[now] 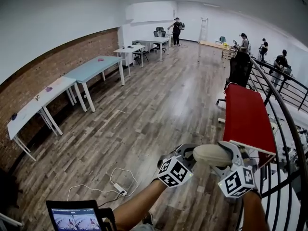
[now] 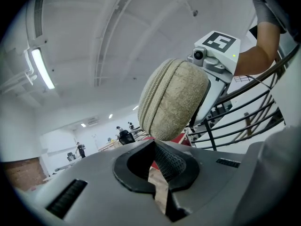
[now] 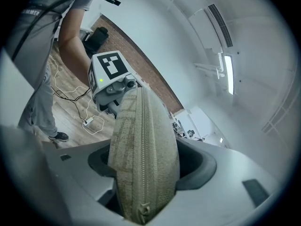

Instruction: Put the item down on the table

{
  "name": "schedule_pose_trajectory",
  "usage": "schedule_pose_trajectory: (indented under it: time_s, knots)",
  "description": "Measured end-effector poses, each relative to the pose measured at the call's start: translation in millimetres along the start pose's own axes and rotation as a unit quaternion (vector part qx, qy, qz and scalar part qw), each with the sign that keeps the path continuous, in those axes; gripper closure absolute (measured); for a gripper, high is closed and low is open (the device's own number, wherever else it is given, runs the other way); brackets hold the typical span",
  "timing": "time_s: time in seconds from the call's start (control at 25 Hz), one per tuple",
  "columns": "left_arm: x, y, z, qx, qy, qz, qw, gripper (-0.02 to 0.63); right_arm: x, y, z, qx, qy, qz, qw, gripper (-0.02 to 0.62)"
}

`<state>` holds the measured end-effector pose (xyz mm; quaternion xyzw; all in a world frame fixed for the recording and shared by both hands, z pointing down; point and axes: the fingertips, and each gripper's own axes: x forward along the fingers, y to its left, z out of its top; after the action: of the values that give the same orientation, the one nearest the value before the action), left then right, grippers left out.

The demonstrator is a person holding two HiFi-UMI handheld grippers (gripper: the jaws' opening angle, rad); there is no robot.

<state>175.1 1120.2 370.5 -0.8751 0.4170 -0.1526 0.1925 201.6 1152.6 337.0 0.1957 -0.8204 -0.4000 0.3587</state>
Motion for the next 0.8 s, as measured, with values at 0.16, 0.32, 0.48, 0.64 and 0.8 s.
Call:
schedule_pose_trajectory:
  time_s: [0.16,0.32,0.48,0.64,0.8]
  knots:
    - [8,50,-32,-0.001,0.003,-0.004,1.0,0.604,55,-20,6,0.006,0.003,0.001,1.0,0.291]
    - [14,86,-48,0.001,0.0,-0.001,1.0,0.604,90,-38,13,0.01,-0.003,-0.008,1.0,0.291]
    - [18,100,-58,0.002,0.003,-0.003,1.0,0.604,107,-44,11,0.012,-0.001,-0.007,1.0,0.291]
    - [20,107,-53,-0.002,0.005,0.0,1.0,0.604,102,-54,13,0.016,-0.005,-0.009,1.0,0.291]
    - [23,161,-107,-0.006,0.01,0.002,0.9999,0.604,180,-63,25,0.014,-0.011,-0.001,1.0,0.291]
